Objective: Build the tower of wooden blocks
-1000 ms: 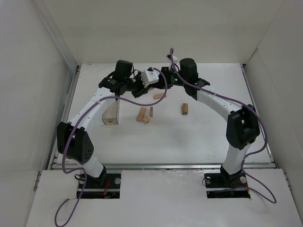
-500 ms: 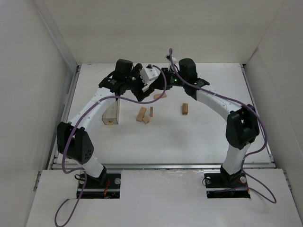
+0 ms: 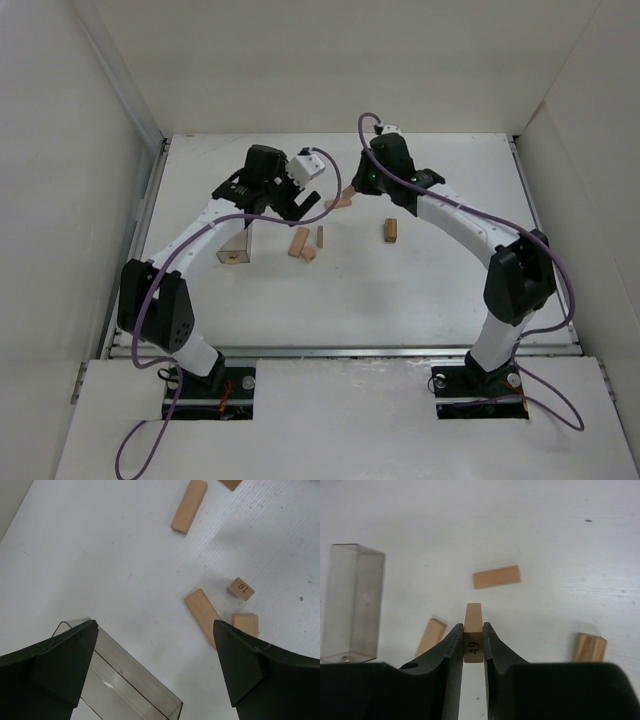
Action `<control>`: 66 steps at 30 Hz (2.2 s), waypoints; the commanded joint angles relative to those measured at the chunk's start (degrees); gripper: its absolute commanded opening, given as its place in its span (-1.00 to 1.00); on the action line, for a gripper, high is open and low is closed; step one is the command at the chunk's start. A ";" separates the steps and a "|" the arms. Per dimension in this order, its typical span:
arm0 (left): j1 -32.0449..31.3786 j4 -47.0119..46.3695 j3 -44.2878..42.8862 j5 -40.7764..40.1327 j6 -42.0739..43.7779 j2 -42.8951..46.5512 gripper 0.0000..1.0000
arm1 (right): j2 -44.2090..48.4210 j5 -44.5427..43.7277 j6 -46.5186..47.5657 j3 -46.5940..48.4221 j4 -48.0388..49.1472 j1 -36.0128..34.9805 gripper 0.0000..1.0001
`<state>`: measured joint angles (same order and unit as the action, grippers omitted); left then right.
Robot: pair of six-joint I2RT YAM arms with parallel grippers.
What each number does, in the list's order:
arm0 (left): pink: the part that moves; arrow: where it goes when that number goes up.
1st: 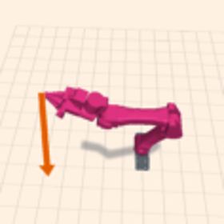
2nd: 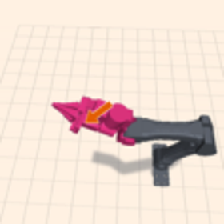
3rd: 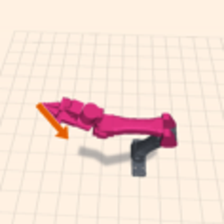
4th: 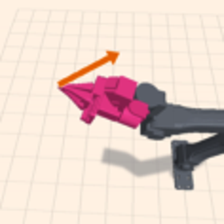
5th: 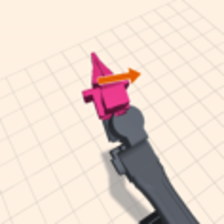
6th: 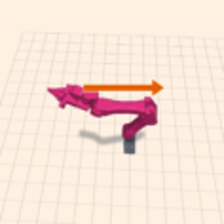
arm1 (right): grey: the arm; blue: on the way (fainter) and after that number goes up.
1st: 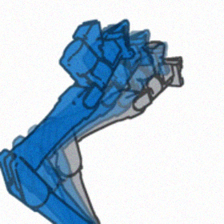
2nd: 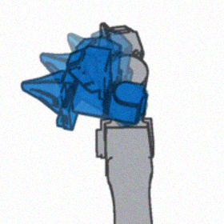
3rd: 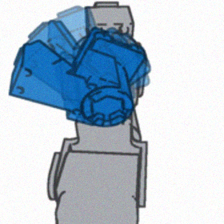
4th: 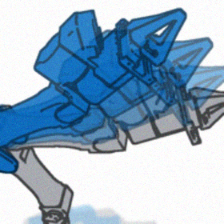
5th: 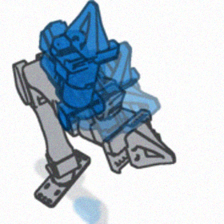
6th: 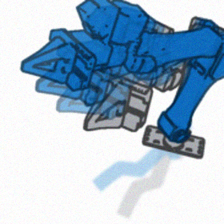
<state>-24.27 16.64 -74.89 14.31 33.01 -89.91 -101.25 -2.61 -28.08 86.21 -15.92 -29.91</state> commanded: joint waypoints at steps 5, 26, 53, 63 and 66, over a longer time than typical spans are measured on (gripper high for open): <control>1.07 -6.10 4.57 -12.53 -7.43 4.92 1.00 | -4.21 -22.78 -2.94 3.52 -14.12 -6.20 -1.00; 2.12 -10.23 9.68 -21.51 -11.92 8.35 1.00 | -11.60 -26.83 -5.67 8.00 -17.29 -13.86 -1.00; 1.60 -13.04 13.54 -22.04 -9.81 9.93 1.00 | -17.22 -22.52 -9.63 12.05 -22.84 -16.14 -1.00; 1.60 -14.09 14.07 -22.57 -9.81 9.93 1.00 | -18.28 -23.14 -10.77 13.28 -23.89 -16.14 -1.00; 1.60 -14.10 14.07 -22.57 -9.81 9.93 1.00 | -18.81 -23.14 -10.77 13.80 -24.42 -16.14 -1.00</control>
<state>-22.41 5.34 -61.36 -7.79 23.09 -82.94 -118.65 -25.30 -37.98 97.91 -38.13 -45.12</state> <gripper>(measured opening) 0.997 0.243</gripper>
